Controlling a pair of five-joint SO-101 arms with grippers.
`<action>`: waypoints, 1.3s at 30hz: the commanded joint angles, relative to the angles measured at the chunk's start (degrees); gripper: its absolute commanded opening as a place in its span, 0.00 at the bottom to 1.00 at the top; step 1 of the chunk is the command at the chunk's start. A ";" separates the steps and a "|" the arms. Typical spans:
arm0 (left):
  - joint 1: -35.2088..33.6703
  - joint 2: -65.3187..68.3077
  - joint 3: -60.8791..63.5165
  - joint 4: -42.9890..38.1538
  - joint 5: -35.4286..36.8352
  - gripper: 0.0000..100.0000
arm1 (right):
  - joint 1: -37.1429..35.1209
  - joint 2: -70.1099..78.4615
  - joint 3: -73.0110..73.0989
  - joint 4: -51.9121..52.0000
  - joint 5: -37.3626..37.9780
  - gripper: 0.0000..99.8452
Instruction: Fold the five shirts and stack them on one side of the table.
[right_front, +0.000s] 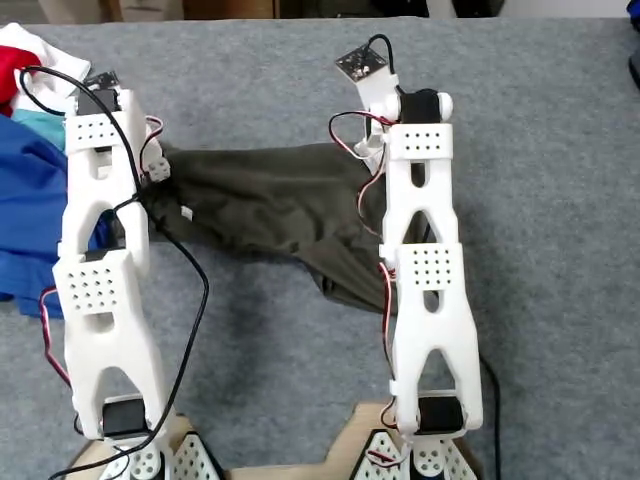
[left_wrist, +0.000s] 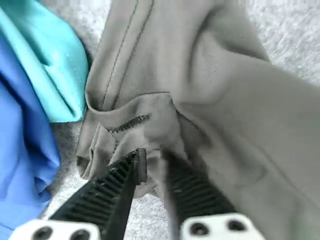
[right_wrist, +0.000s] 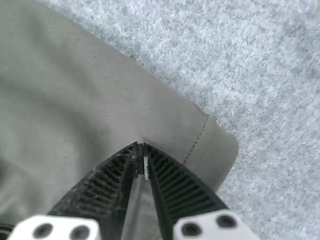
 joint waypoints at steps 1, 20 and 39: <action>0.62 0.48 -2.90 -0.18 0.26 0.02 | -0.31 -0.57 -0.75 -0.97 0.44 0.01; 0.44 1.63 -16.26 5.80 0.70 0.22 | -0.31 -0.40 -0.75 -1.32 0.44 0.01; 0.18 6.20 -11.52 3.96 0.70 0.08 | -0.31 -0.40 -0.75 -1.32 0.35 0.01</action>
